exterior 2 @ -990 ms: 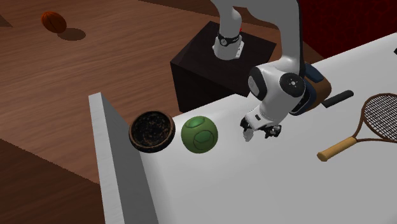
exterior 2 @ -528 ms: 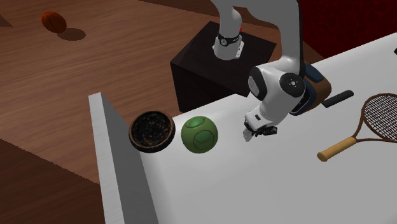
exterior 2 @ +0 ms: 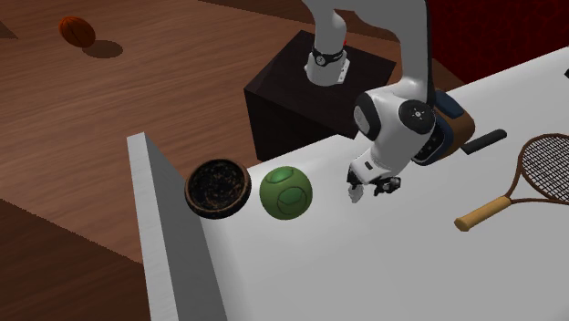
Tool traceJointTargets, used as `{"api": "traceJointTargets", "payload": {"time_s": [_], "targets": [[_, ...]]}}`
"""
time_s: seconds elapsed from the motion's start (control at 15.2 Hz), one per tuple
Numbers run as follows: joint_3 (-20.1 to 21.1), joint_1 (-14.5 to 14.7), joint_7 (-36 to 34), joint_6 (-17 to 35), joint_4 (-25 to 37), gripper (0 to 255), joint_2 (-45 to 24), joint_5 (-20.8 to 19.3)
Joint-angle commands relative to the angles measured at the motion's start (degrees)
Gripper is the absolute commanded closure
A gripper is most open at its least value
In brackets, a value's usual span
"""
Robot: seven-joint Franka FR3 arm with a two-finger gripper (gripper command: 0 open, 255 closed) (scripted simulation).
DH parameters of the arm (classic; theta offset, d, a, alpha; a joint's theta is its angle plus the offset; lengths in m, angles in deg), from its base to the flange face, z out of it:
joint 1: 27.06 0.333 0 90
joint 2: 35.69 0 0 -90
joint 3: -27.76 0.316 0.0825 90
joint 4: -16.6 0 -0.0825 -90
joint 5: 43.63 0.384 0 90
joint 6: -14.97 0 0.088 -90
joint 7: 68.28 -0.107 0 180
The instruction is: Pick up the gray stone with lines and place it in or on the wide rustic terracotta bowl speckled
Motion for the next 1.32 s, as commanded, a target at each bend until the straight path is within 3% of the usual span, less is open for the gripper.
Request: {"api": "traceJointTargets", "payload": {"time_s": [0.0,0.07,0.13,0.59,1.12,1.19,1.25], "targets": [[2.06,-3.88,8.19,5.24,-6.00,0,4.00,-0.91],[3.81,-6.96,14.03,8.55,-9.61,0,6.33,-0.97],[4.09,-7.40,14.60,8.87,-9.96,0,6.54,-1.03],[-0.69,-3.45,10.81,12.90,-7.83,0,0.32,-6.05],[-0.71,-3.42,10.84,12.90,-7.84,0,0.33,-6.01],[-0.71,-3.42,10.84,12.90,-7.84,255,0.33,-6.01],[-0.71,-3.42,10.84,12.90,-7.84,255,0.33,-6.01]]}}
